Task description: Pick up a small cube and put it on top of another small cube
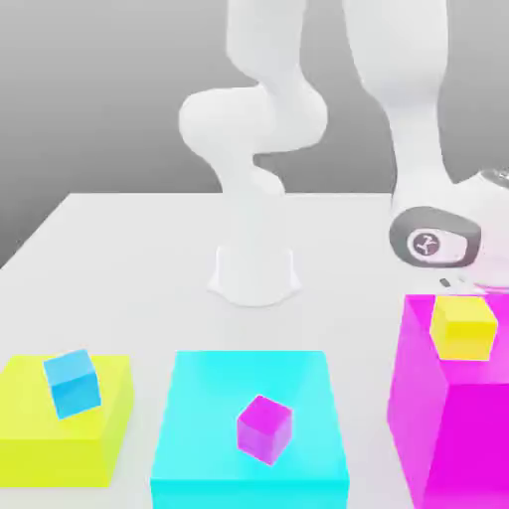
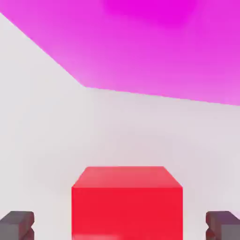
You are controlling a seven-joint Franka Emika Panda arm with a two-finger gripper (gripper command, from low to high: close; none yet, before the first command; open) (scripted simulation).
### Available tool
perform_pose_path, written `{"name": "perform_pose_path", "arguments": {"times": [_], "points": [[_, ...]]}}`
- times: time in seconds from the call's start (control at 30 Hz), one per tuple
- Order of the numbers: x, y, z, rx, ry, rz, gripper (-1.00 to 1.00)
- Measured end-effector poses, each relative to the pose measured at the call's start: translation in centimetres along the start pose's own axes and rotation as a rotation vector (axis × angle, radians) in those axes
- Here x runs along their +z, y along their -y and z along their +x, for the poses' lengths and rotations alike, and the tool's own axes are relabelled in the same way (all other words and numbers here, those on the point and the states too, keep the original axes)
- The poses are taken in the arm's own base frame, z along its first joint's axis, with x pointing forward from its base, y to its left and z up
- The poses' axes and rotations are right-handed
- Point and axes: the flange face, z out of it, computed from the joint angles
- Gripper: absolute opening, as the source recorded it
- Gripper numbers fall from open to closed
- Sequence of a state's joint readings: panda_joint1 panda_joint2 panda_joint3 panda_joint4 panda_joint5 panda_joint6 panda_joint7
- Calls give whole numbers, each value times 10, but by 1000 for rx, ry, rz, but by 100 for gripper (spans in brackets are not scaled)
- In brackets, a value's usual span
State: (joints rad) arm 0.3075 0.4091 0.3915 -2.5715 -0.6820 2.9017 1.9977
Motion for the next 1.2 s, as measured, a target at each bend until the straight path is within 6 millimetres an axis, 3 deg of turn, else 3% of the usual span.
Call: {"name": "perform_pose_path", "arguments": {"times": [0.2, 0.47, 0.5, 0.57, 0.7, 0.73, 0.77, 0.87, 0.93, 1.03, 1.1, 1.2], "points": [[0, 0, 0, 0, 0, 2, -100], [-60, 1, 0, -2, -2, 4, -100], [-73, 10, 0, -33, -23, 22, -100], [-106, 30, -16, -148, -72, 57, -100], [-173, 55, -84, -442, -172, 113, -100], [-183, 59, -57, -409, -184, 105, -100], [-193, 60, -15, -347, -194, 92, -100], [-221, 53, 56, -267, -195, 64, -100], [-239, 42, 99, -217, -184, 52, -100], [-254, 8, 175, -87, -143, 41, -100], [-247, -20, 218, 27, -108, 36, -100], [-218, -70, 274, 230, -53, 22, -100]]}}
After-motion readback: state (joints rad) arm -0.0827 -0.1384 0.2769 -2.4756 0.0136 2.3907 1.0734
